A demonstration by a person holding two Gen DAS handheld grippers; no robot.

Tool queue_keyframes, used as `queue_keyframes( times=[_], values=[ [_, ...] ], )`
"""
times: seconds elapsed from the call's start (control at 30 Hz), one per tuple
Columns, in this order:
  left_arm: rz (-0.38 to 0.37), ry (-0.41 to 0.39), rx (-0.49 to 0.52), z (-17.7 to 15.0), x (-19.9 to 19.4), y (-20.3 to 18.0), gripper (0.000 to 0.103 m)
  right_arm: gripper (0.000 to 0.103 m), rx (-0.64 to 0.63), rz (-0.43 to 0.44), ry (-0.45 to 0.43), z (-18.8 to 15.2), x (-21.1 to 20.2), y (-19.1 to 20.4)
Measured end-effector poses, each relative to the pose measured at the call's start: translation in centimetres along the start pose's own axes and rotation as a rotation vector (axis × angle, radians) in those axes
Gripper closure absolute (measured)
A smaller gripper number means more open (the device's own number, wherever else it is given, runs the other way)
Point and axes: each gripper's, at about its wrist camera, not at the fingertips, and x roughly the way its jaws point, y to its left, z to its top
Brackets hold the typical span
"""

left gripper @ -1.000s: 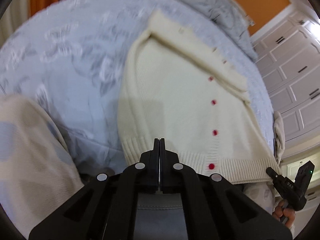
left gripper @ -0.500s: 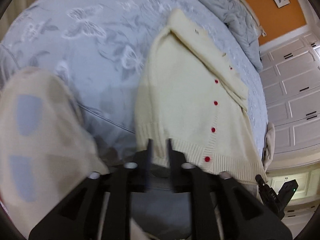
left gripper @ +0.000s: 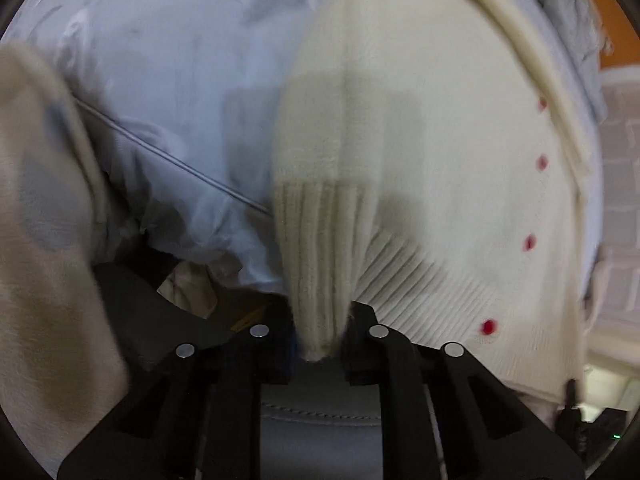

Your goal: Fold small clothes

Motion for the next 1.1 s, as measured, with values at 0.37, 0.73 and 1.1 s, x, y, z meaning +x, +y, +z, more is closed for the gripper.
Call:
queue_keyframes(
  times=[0.37,0.73,1.1],
  values=[
    [-0.21,-0.321,0.169,-3.1,-14.1,-1.0,0.092,0.097,-0.005,0.153,-0.154,1.0,-6.3,0.7],
    [-0.24,-0.355,0.309,-10.0,-22.4,-0.9,0.092,0.097,-0.262,0.179,-0.139,0.9,-14.5,4.8],
    [-0.188,-0.548,0.218,9.7,-16.0,-10.9,0.082,0.066,-0.15,0.093,-0.364,16.4,-2.7,4.9]
  ],
)
